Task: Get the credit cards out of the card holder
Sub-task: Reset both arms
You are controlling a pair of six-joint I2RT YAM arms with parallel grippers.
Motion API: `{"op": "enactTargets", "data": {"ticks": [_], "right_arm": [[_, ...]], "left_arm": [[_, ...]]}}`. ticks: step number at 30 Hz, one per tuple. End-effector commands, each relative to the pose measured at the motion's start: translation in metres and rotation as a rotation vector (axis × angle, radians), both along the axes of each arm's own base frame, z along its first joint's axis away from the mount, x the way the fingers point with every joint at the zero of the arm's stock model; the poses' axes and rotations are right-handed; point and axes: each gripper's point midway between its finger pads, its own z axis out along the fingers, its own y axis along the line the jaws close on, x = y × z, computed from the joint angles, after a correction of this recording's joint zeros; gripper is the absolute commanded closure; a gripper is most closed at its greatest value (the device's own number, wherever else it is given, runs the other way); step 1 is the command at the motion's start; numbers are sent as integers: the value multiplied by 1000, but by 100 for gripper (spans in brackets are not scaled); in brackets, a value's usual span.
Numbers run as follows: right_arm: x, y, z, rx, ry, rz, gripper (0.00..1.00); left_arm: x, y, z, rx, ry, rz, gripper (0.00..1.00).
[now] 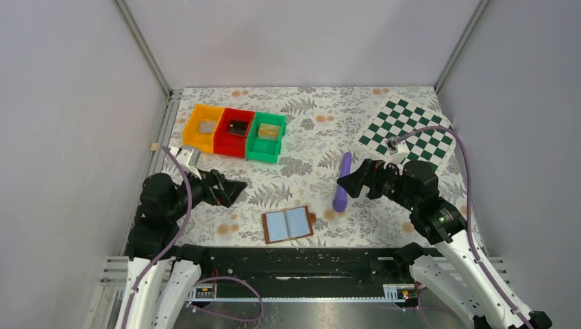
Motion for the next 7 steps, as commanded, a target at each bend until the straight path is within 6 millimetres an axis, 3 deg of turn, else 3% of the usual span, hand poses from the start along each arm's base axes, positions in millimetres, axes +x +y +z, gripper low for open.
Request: {"op": "enactTargets", "data": {"ticks": [1, 7], "right_arm": [[6, 2, 10, 66, -58, -27, 1], [5, 0, 2, 53, -58, -28, 1]], "left_arm": [[7, 10, 2, 4, -88, 72, 1], [4, 12, 4, -1, -113, 78, 1]]}}
